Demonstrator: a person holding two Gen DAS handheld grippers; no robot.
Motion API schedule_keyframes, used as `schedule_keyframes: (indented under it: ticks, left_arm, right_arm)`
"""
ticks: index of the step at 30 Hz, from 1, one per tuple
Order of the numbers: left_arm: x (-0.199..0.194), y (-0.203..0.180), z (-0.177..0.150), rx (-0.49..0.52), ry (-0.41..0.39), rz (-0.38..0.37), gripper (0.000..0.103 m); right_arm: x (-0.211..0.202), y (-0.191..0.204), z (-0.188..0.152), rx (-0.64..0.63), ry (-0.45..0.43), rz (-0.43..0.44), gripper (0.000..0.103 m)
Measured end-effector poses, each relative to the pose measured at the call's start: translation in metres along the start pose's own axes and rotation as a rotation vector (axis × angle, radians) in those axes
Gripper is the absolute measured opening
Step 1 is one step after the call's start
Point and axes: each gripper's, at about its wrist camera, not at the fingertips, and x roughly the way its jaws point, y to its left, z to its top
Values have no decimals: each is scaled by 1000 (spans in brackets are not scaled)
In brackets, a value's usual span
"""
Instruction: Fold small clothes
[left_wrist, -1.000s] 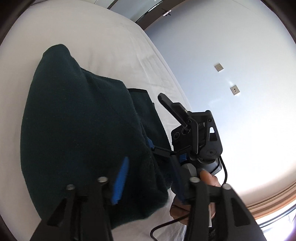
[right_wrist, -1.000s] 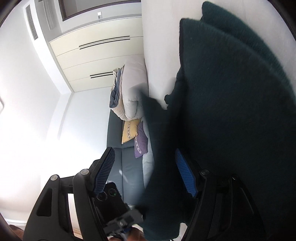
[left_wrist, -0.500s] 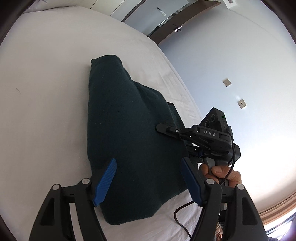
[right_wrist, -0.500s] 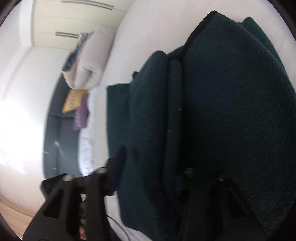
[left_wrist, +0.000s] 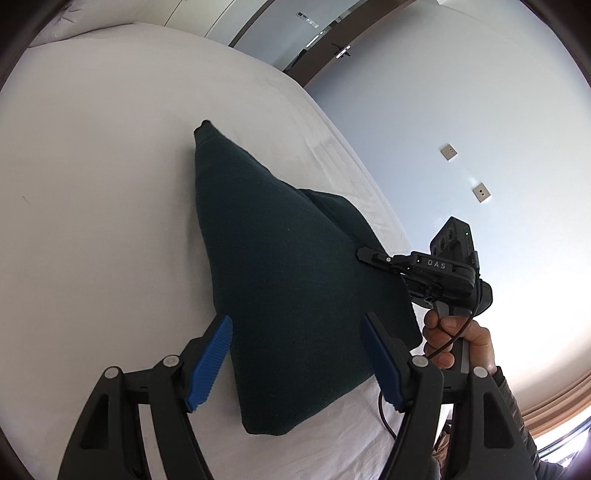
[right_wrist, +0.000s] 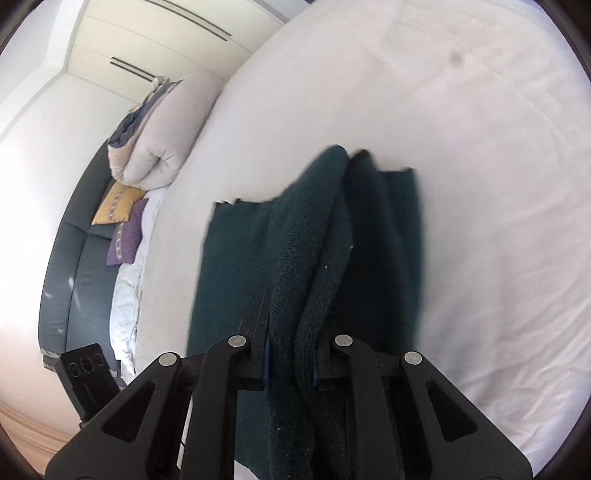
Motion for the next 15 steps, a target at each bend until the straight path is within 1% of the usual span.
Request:
schedule_keyframes:
  ticks: [2,5,6,10,12,14,15]
  left_arm:
    - [3,-1,-1,9,10,3,73]
    - [8,-5,-2,32,22,14,73]
    - [10,-6,-2,40,24,19,73]
    - [13,-16,4,77,17,35,73]
    - [14,-22,7,105,8,42,73]
    - [17,-35,8,141,-3,56,73]
    - [19,-37,9,157,-6,64,73]
  right_arm:
    - [-4,-16,-5,38,-4,-5,14]
    - [0,-40,-15,92,-23,38,13]
    - [1,-42,-17,95,-28,48,13]
    - [20,-49,-17,80,-39,34,13]
    - [15,-52,-17,89,-42,44,13]
    - [13,-66,-12,92,-41,51,13]
    - [13,-64,-16,92,-40,54,13]
